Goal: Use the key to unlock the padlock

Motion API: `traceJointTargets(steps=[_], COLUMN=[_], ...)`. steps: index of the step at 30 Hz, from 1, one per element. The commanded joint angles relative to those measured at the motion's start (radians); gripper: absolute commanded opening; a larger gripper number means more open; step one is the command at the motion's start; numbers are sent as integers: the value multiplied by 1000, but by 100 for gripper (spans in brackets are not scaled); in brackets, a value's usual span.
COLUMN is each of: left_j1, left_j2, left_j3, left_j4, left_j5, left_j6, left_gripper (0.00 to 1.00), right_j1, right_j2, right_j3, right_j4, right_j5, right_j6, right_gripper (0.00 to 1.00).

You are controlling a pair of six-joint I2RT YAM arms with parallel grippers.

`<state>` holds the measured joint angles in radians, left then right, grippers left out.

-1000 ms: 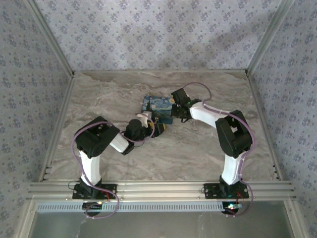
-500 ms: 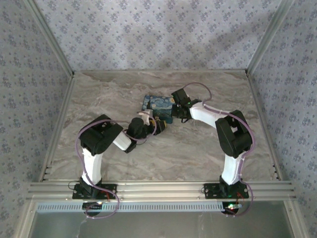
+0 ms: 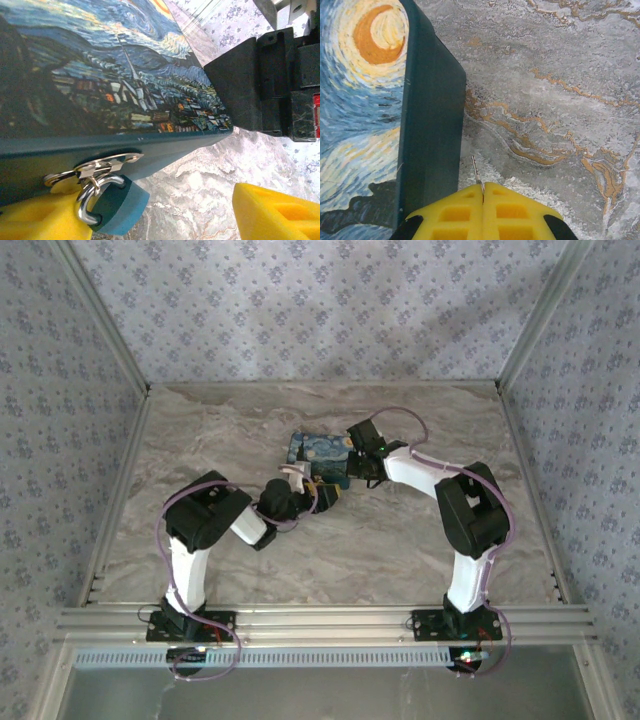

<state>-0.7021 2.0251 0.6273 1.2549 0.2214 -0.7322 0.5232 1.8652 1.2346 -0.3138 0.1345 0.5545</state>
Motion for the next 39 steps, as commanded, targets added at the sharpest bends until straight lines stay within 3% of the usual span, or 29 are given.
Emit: traceJointTargets(steps=[1, 7, 19, 28, 39], left_j1=[-14, -22, 12, 44, 52], left_j2=[45, 55, 33, -7, 3], left_j3=[0, 19, -44, -36, -27], left_j4=[-13, -9, -28, -118, -155], left_j5=[6, 17, 52, 88, 122], left_j6=[-35, -41, -52, -34, -34], left_gripper=[72, 71, 51, 55, 47], right_j1=[0, 0, -4, -4, -5], right_j2=[-31, -31, -35, -39, -41], right_j3=[-11, -9, -11, -14, -19], right_j4=[-3, -5, -5, -2, 2], right_j5=[-4, -4, -5, -4, -1], right_j6=[10, 12, 8, 8, 12], right_gripper=[0, 0, 0, 0, 0])
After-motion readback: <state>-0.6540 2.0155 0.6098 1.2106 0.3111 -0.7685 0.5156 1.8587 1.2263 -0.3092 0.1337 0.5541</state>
